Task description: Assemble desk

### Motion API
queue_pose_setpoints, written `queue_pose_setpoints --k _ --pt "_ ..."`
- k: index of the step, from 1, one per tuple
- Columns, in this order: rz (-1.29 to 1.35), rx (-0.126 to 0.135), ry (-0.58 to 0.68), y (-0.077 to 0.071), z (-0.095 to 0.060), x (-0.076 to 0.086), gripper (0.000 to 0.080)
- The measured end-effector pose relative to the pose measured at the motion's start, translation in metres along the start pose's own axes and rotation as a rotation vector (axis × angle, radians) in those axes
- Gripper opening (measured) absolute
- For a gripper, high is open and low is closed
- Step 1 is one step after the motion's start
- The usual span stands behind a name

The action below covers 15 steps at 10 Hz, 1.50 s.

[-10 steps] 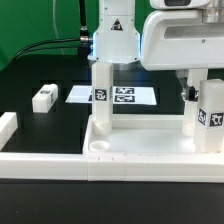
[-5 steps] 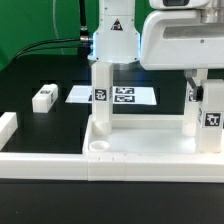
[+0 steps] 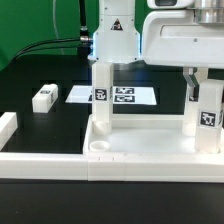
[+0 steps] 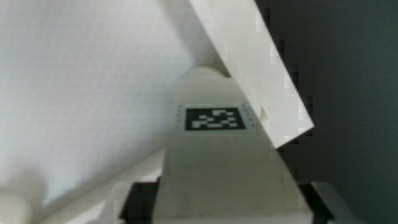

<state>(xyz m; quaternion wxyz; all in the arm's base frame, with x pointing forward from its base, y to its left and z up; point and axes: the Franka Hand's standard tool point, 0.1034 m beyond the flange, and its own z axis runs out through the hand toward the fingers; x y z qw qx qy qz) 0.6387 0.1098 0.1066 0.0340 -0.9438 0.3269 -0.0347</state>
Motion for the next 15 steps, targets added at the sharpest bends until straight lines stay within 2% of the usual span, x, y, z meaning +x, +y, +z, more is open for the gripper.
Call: queue_pose_setpoints --k 3,5,8,9,10,11,15 --pt "0.339 0.001 -0.002 0.0005 0.0 -0.0007 0.0288" --pt "0.482 -0.016 -0.038 0.0022 -0.0004 0.0009 0.0288" --pt "0.499 -0.015 -0.035 0.0022 0.0003 0.0011 0.0288" --pt "0.468 -0.018 -0.036 0.0018 0.0007 -0.0002 0.0448" --pt "0.423 -0.019 -0.037 0.0004 0.0007 -0.0017 0.0573" --pt "0.348 -0.029 -0.044 -0.0015 -0.0012 -0.0037 0.0634" --pt "0.017 -0.029 -0.032 -0.0035 -0.0038 -0.0016 0.0648"
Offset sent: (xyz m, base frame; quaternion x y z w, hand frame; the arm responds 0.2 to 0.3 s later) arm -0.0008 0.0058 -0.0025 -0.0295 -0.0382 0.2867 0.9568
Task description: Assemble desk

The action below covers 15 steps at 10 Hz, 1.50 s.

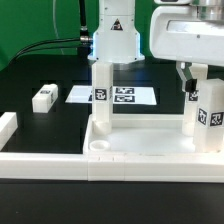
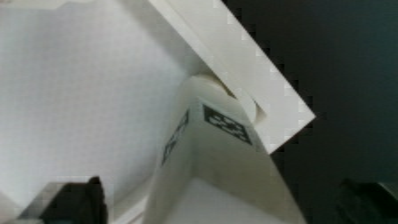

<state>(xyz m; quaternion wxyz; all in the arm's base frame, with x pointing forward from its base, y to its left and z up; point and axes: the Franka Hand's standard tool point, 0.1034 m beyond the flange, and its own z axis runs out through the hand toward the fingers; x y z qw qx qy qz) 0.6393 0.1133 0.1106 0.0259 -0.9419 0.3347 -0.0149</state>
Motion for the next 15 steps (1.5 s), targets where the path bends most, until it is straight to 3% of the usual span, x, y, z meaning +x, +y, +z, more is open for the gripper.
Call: queue_pose_setpoints --k 11,13,15 --pt "-0.79 -0.022 0.0 0.0033 -0.0019 0.0052 0.0638" --pt "-0.775 -0.022 0.0 0.0032 -0.0018 0.0051 0.0287" --pt "-0.741 -0.023 0.0 0.0034 -0.0017 0.0051 0.0287"
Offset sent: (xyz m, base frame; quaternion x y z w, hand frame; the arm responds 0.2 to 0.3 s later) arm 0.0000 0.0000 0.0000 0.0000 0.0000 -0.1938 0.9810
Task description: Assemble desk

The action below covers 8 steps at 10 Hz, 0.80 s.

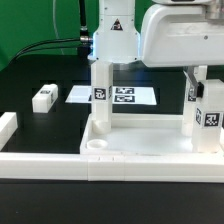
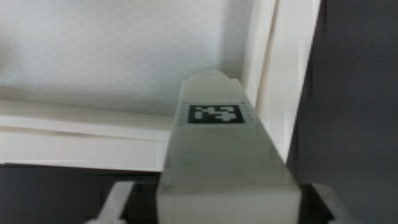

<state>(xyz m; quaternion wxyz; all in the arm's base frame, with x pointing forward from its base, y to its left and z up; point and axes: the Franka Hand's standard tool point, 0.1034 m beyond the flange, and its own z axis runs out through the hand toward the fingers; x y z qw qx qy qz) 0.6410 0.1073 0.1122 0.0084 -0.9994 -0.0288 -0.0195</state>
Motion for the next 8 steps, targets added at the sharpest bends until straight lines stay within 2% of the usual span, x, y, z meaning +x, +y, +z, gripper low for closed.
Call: queue_pose_setpoints --k 2,4,8 --pt "0.045 0.0 0.0 0.0 0.0 0.0 0.0287" --pt "0.347 0.011 -0.002 -0.002 0.0 -0.001 0.0287" --pt "0.69 -0.025 0.002 0.018 -0.001 -0.005 0.0295"
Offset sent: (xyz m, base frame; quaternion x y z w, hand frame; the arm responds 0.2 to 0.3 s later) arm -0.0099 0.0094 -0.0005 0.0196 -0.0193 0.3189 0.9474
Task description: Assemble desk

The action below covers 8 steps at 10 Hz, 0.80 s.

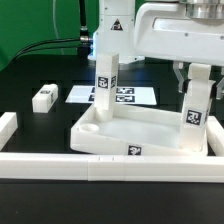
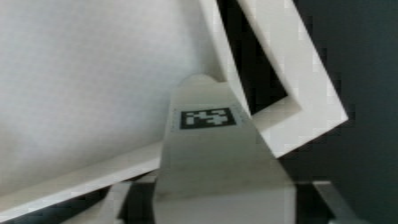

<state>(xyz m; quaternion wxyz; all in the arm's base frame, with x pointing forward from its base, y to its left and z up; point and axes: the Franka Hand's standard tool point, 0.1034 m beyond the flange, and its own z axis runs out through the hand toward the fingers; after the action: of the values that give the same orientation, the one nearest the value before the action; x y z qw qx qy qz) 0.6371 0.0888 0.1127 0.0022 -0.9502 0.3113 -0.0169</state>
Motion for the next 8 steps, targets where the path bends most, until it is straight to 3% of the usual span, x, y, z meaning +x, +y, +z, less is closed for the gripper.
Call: queue_pose_setpoints --k 2,4,5,6,8 --pt "0.128 -0.029 0.008 0.01 -0.001 0.006 0.0297" --pt "0.126 -0.028 0.009 0.01 -0.003 0.006 0.031" --pt "0.095 -0.019 0.003 0.008 -0.017 0.005 0.0494" --pt "0.04 0.002 0.005 0.014 -0.034 0.006 0.0614" --pt "-0.033 0.029 0.011 0.047 -0.06 0.022 0.0642"
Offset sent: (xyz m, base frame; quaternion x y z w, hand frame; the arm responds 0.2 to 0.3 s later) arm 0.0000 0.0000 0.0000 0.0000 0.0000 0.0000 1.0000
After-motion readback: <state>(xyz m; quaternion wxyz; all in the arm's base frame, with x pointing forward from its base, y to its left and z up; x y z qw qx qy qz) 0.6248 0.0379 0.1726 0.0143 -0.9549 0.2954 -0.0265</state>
